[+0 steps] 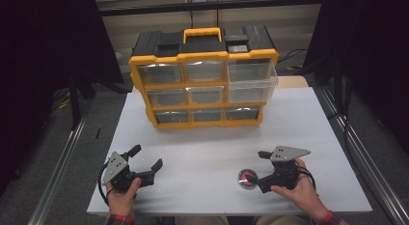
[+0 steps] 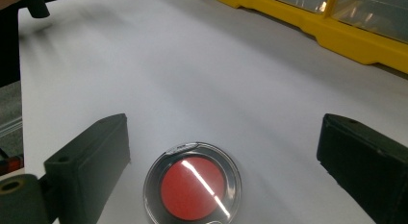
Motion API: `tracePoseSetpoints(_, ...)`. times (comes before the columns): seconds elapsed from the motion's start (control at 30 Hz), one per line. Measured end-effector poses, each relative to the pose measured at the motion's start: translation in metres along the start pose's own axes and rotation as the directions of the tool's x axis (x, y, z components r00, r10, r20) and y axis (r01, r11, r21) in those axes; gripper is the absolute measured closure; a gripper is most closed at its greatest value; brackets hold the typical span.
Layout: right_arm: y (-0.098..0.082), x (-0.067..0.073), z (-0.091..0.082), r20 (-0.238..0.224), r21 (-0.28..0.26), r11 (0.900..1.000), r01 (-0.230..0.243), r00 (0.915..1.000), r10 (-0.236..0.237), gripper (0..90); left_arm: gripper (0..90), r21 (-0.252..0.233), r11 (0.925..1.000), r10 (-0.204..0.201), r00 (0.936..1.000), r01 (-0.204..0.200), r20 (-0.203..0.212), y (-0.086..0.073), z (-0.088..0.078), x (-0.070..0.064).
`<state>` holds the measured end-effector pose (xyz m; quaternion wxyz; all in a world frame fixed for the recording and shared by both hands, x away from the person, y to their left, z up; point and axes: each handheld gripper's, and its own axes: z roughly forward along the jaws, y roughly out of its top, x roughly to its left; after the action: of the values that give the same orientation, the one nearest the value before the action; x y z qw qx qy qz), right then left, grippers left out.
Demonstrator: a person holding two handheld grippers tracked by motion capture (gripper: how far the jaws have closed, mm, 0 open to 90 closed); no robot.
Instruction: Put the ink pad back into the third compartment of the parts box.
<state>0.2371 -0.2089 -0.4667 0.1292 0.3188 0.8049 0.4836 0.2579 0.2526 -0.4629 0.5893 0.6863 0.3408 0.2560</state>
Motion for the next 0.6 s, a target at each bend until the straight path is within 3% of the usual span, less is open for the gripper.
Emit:
tracePoseSetpoints(0.37,-0.0029,0.0028,0.0031,-0.033,0.049,0.998,0.033,0.999,-0.031,11.7,4.4,0.002,1.0,-0.001,1.0,0.001,0.004,0.0004,0.0015,-0.0013)
tracePoseSetpoints(0.6,-0.0058,0.0027,0.0048,-0.054,0.089,0.996,0.03,0.9983,-0.025,17.9,4.4,0.004,1.0,0.007,0.9999,-0.007,0.009,0.0011,0.0014,-0.0023)
